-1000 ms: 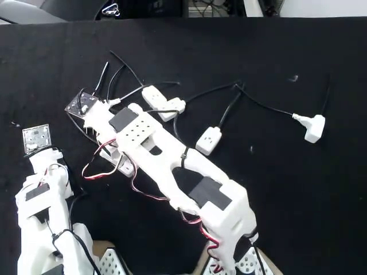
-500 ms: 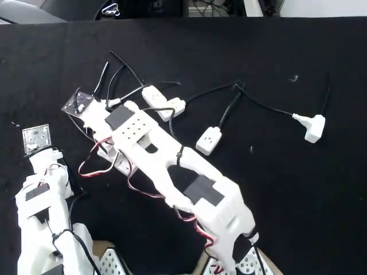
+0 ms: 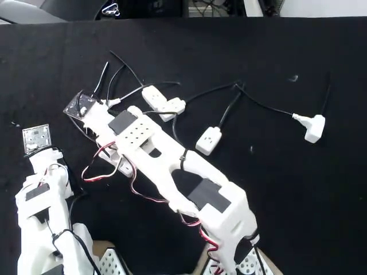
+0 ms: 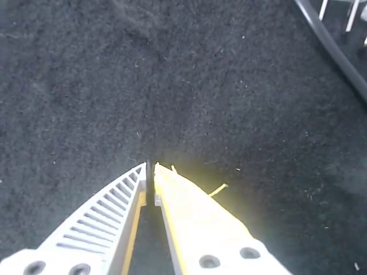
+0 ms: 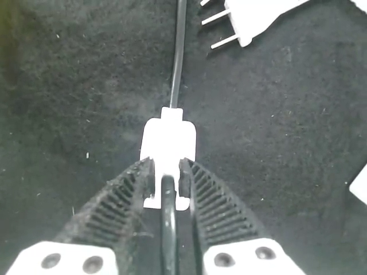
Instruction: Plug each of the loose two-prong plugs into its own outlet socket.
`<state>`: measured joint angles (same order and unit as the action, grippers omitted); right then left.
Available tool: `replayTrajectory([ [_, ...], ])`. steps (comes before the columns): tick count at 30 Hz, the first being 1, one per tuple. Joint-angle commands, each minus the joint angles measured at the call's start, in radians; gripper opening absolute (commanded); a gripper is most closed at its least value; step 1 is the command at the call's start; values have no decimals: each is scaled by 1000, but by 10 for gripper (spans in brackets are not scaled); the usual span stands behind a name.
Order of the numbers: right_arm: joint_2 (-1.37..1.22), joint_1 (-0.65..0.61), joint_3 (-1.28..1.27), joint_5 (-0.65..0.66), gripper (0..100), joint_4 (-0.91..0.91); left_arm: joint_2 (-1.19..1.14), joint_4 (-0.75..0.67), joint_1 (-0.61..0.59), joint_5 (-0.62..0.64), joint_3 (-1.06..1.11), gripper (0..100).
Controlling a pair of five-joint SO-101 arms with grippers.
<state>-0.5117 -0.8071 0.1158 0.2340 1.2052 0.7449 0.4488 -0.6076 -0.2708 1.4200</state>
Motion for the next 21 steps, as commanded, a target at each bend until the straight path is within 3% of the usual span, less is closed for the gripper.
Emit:
replayTrajectory([
  [1, -33, 18, -119, 12, 11, 37, 12, -14, -8, 6, 2, 30],
  [21, -33, 12, -113, 49, 11, 44, 12, -14, -7, 6, 2, 30],
])
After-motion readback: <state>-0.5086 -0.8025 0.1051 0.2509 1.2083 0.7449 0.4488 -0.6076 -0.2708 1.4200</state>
